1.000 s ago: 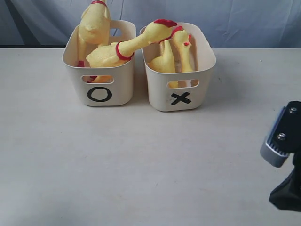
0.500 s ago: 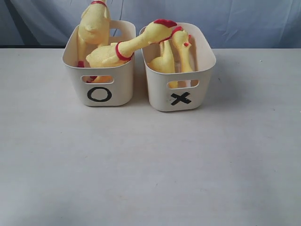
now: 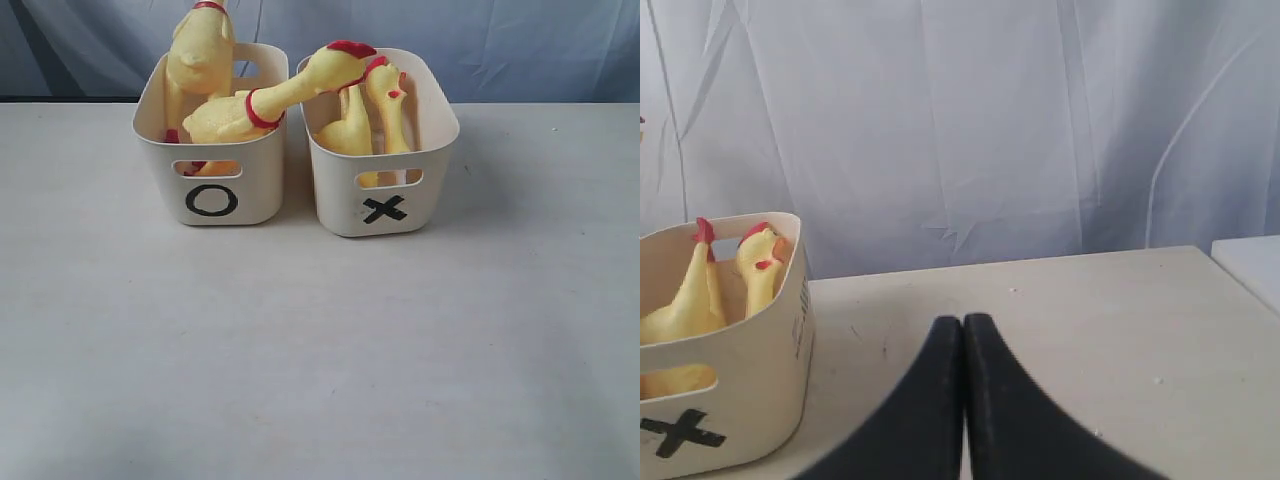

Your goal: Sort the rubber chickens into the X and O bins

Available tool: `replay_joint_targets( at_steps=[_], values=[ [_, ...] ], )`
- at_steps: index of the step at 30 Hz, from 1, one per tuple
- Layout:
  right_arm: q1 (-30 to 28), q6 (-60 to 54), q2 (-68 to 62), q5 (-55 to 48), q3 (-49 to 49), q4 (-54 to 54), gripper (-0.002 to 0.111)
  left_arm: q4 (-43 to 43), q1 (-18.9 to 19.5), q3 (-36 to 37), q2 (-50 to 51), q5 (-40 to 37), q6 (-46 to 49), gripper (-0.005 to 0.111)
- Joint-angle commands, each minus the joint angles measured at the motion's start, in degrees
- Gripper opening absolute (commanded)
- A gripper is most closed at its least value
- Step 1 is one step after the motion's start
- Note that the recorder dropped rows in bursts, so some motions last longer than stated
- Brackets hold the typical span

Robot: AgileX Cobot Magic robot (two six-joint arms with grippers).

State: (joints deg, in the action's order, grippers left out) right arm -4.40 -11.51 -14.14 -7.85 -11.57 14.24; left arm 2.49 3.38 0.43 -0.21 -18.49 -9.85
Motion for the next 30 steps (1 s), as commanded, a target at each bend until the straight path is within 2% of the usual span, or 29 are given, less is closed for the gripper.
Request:
replay_joint_targets(
  at_steps=[1, 2, 5, 14, 18, 23, 27, 30],
  values=[
    [0.5, -0.9, 3.5, 13.9, 10.8, 2.9, -0.001, 0.2, 0.0, -0.4, 0.2, 0.5, 0.0, 0.0],
    [0.5, -0.9, 6.0, 14.6, 11.6, 2.8, -0.001, 0.2, 0.0, -0.4, 0.2, 0.5, 0.0, 0.0],
    [0.4, -2.0, 14.0, 2.9, 11.6, 0.7, -0.001, 0.2, 0.0, -0.4, 0.2, 0.5, 0.0, 0.0],
    [0.4, -2.0, 14.1, -9.2, 11.6, -0.9, -0.001, 0.0, 0.0, -0.4, 0.2, 0.5, 0.0, 0.0],
    [0.4, 0.4, 14.1, -9.9, 11.6, -2.5, -0.001, 0.0, 0.0, -0.4, 0.2, 0.5, 0.0, 0.0],
    [0.5, 12.7, 14.1, -10.4, 11.6, -9.8, -0.001, 0.1, 0.0, -0.4, 0.2, 0.5, 0.0, 0.0],
    [0.5, 14.7, 14.1, -10.9, 11.6, -17.7, -0.001, 0.1, 0.0, -0.4, 0.2, 0.5, 0.0, 0.0],
    [0.8, 14.9, 14.1, -10.9, 11.6, -17.7, -0.001, 0.1, 0.0, -0.4, 0.2, 0.5, 0.0, 0.0]
  ],
)
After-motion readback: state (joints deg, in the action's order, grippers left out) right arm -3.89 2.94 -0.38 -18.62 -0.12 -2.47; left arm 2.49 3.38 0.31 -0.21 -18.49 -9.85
